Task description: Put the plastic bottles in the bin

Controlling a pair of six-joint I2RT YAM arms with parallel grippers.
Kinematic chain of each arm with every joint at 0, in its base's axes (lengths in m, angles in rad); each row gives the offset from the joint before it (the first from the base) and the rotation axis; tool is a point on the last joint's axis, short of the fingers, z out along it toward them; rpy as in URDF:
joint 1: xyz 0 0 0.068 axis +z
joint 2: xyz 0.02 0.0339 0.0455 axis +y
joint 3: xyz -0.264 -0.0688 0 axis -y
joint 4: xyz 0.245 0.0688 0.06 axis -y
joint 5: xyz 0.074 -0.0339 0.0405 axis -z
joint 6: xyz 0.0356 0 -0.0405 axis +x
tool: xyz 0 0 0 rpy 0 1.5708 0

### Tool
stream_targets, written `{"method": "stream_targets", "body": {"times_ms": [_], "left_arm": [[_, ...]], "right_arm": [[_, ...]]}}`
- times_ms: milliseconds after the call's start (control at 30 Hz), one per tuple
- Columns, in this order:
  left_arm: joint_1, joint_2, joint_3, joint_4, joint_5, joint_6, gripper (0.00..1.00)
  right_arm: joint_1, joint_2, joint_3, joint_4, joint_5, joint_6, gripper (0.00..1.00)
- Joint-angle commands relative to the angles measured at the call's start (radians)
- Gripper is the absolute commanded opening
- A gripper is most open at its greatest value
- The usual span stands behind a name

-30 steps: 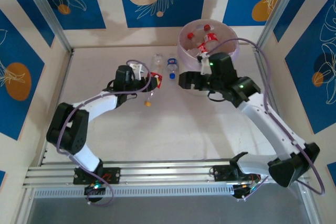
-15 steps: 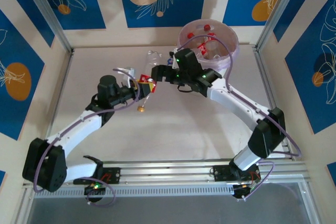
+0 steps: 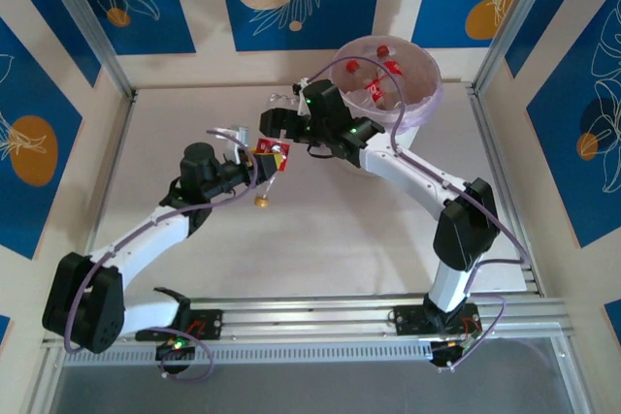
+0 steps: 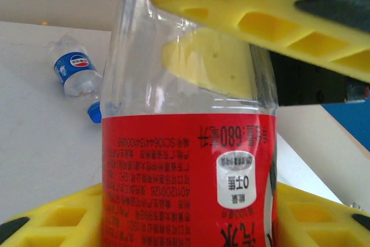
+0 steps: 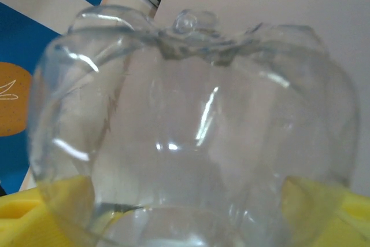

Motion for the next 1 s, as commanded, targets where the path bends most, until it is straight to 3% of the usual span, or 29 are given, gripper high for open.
{"method": "stream_targets", "body": {"times_ms": [0,167,267,433,567,733,967], "left_arm": [[-0.006,0.007,0.009,0.086,0.018,-0.029,0.41],[-0.006,0.021,0.009,0.122,0.003,-0.051,0.47],[-0.006,0.025,0.011,0.134,0.011,-0.058,0.66],[-0.004,-0.002,0.01,0.135,0.017,-0.073,0.98],[0.006,-0.081,-0.011,0.122,0.031,-0.096,1.0],[0.053,-0.213,-0.02,-0.022,0.023,-0.111,1.0],[0.07,-0.235,-0.005,-0.184,-0.011,-0.098,1.0]], "right_arm": [[0.008,0.013,0.037,0.019,-0.029,0.014,0.81],[0.009,0.023,0.054,0.023,-0.045,-0.001,0.69],[0.002,0.024,0.09,0.011,-0.047,-0.021,0.61],[-0.013,0.043,0.194,-0.044,-0.042,-0.085,0.59],[-0.046,0.068,0.332,-0.106,-0.033,-0.177,0.59],[-0.082,0.108,0.569,-0.241,0.056,-0.366,0.58],[-0.093,0.239,1.047,-0.464,0.321,-0.696,0.59]]}}
